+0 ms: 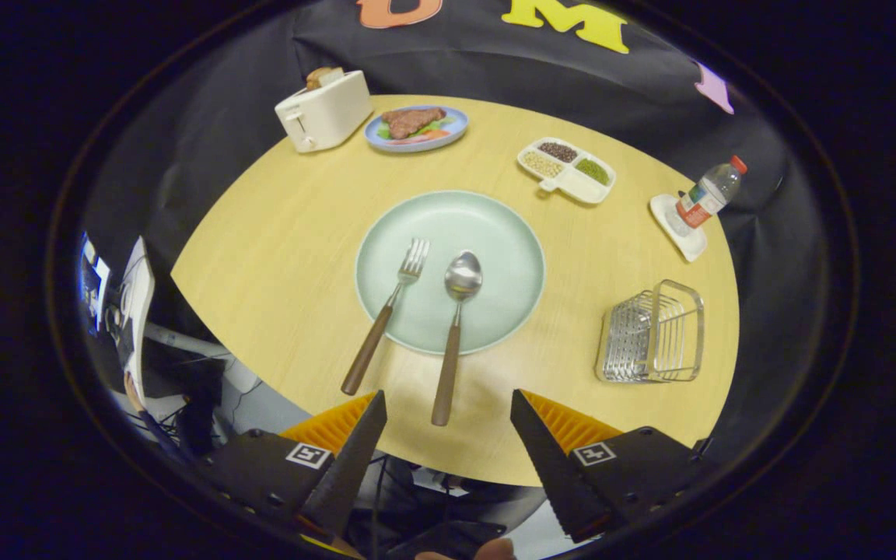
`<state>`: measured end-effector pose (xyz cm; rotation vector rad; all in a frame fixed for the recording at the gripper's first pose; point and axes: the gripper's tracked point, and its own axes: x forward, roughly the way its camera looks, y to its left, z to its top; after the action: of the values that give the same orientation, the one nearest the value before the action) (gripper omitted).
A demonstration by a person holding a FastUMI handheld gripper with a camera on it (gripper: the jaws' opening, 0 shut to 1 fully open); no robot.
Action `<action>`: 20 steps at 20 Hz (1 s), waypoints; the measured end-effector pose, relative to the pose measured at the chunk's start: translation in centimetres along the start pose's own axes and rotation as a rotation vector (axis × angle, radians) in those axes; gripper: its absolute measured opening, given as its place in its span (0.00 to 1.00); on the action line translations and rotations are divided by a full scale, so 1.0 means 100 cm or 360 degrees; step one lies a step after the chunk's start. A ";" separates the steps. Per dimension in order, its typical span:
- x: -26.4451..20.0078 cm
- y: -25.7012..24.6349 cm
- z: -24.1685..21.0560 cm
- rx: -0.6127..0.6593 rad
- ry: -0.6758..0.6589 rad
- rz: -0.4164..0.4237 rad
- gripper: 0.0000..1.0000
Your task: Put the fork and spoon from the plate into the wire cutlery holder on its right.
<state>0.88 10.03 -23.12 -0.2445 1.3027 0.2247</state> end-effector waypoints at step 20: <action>0.048 -0.004 -0.013 0.0034 0.0259 0.0035 0.01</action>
<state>1.00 9.43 -28.08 -0.2343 1.4690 0.2126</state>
